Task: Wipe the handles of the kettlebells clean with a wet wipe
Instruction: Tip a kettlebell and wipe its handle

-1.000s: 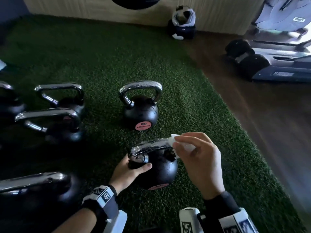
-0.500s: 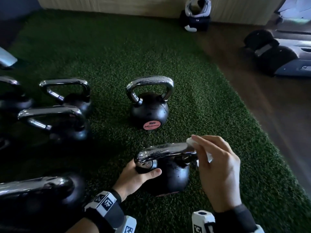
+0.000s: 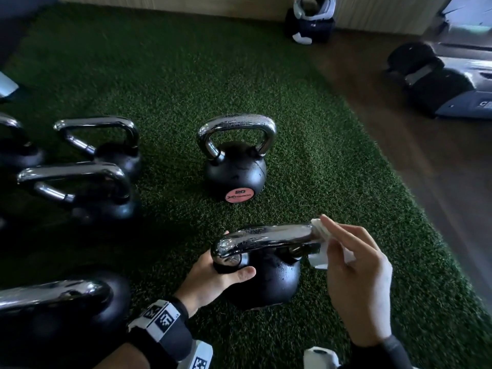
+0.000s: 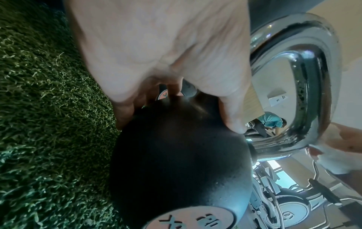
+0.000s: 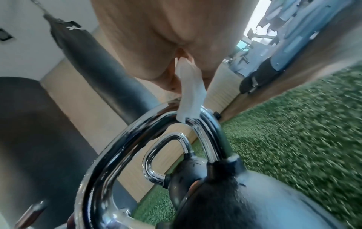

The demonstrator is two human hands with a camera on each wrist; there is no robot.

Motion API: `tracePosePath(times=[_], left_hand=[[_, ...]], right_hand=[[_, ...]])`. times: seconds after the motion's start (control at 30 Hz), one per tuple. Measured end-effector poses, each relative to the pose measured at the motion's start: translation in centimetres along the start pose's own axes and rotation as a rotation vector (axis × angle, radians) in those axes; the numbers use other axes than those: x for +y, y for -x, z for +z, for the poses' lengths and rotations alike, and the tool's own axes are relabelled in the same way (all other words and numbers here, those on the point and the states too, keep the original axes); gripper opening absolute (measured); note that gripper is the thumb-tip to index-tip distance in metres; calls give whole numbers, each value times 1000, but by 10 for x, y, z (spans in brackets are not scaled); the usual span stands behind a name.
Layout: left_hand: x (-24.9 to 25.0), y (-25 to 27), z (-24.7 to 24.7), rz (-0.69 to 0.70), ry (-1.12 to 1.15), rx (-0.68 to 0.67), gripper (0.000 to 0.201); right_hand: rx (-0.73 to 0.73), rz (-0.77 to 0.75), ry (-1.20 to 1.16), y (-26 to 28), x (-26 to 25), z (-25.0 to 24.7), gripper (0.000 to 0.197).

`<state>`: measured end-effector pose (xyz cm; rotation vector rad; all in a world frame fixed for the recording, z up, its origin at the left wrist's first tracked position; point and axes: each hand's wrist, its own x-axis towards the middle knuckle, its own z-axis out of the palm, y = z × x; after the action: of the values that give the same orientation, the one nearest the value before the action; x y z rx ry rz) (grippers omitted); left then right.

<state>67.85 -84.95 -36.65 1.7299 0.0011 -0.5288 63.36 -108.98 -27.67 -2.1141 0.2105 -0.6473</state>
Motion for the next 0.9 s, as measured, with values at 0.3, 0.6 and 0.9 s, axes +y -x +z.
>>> tracePosePath(times=[0.3, 0.6, 0.9], left_hand=[[4, 3, -1, -56, -43, 3, 64], [58, -37, -68, -46, -417, -179, 59], [191, 14, -29, 189, 116, -167, 43]], right_hand=[[-156, 680, -572, 7, 30, 17, 24], [-13, 442, -347, -16, 10, -32, 36], [-200, 6, -382, -38, -79, -25, 26]])
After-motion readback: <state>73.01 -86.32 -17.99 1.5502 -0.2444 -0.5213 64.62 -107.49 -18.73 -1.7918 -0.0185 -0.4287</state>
